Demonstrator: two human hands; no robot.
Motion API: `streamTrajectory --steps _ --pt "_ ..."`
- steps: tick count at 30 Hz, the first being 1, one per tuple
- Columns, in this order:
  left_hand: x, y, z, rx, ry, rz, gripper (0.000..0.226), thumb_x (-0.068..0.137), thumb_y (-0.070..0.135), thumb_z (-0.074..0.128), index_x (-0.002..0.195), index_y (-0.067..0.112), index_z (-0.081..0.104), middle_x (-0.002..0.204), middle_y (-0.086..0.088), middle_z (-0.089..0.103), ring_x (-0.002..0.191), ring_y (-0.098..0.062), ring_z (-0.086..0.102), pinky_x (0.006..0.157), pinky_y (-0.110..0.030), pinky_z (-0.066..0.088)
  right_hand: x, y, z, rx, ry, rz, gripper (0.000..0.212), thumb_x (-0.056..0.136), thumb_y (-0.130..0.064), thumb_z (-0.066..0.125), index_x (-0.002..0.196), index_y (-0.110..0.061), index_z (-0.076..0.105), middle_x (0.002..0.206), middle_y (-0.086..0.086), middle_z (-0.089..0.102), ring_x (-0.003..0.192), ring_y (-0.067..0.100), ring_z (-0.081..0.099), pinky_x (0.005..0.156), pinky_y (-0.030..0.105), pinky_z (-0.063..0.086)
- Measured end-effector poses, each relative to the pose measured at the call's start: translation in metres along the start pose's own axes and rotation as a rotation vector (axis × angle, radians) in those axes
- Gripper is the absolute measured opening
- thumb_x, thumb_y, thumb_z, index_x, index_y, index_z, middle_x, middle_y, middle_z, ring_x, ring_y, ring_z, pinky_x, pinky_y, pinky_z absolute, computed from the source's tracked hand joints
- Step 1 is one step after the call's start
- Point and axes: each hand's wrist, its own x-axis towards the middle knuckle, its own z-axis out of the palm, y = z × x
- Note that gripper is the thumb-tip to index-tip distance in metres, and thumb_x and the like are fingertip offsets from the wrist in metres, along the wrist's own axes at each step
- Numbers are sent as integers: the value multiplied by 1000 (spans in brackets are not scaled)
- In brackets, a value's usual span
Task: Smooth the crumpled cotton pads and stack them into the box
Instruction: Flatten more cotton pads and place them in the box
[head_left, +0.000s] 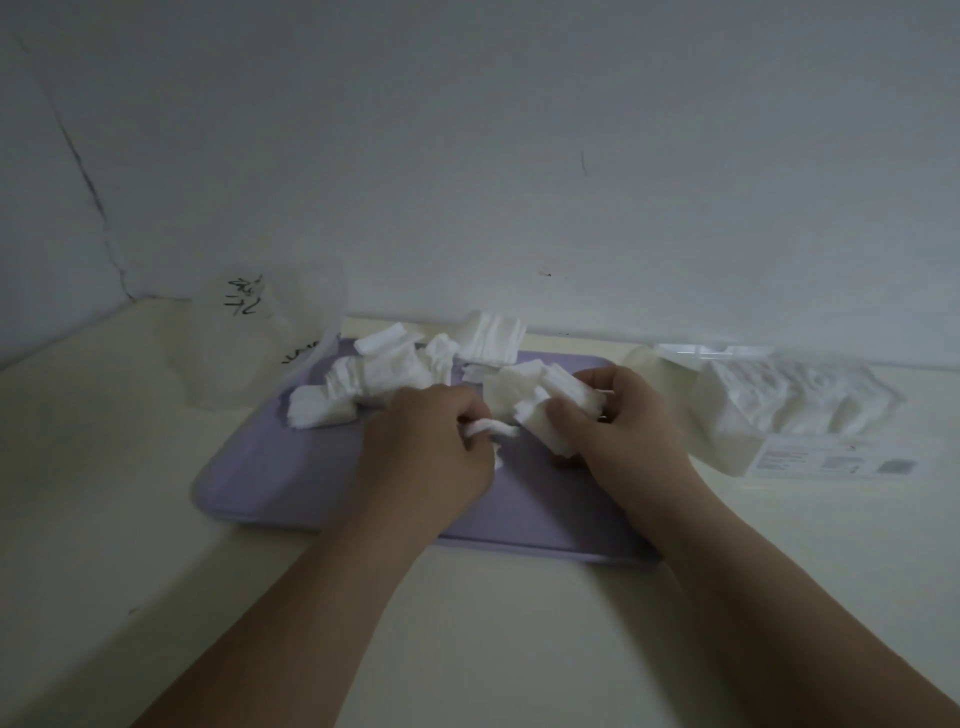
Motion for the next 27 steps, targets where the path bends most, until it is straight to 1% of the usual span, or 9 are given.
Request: streamTrajectory --steps 2,5,10,13,15,18,21,24,27 --pt "-1 4 2 53 27 -4 15 83 42 67 83 27 68 73 5 70 77 -21 67 69 -39 56 -1 -1 0 8 4 -1 17 90 -19 76 99 -23 63 91 8 74 68 26 75 68 52 65" --pt "0 9 0 61 77 -51 16 87 38 64 81 23 65 72 3 69 75 -23 65 68 -36 55 -2 -2 -1 22 0 12 16 91 -18 76 99 -22 63 90 7 73 69 28 75 68 51 65" --pt "10 3 -4 -205 132 -152 16 88 27 62 73 26 67 70 9 68 73 -15 65 66 -28 51 -1 -2 -2 38 -14 25 16 90 -16 75 99 -25 64 96 5 73 80 27 75 68 45 66" --pt "16 2 -10 -347 236 -127 15 94 24 64 81 25 72 77 10 71 77 -10 67 70 -27 52 0 0 -3 34 -25 8 26 87 -10 74 104 -27 66 101 -1 73 87 23 73 69 35 64" --pt "18 2 -14 -467 271 -163 12 98 21 64 89 24 73 77 10 72 74 -10 67 69 -26 51 1 2 -3 18 -26 5 32 85 -11 74 111 -28 66 103 -5 74 91 20 73 76 36 63" --pt "17 9 -15 -820 150 -315 9 102 17 62 100 19 70 65 3 71 58 -12 62 58 -28 47 1 3 -3 51 -27 45 47 78 -27 79 124 -26 66 105 -5 78 95 16 75 89 44 62" --pt "12 20 -14 -1123 -60 -385 18 101 -1 57 114 8 66 81 -9 76 65 -17 67 53 -28 49 1 4 -4 139 -79 62 38 80 -30 83 116 -19 74 101 0 81 97 21 78 93 51 61" --pt "9 22 -13 -1118 -195 -397 27 97 -8 58 117 8 67 96 -11 79 74 -19 73 54 -27 50 0 3 -3 323 -145 86 29 88 -19 83 114 -10 76 105 11 81 102 31 77 96 52 60" --pt "5 21 -14 -925 -214 -359 26 94 -5 61 106 14 74 89 -6 80 74 -15 74 53 -25 51 -2 -1 -2 367 -190 85 25 89 -11 80 113 -7 76 105 16 80 101 34 77 93 47 60"
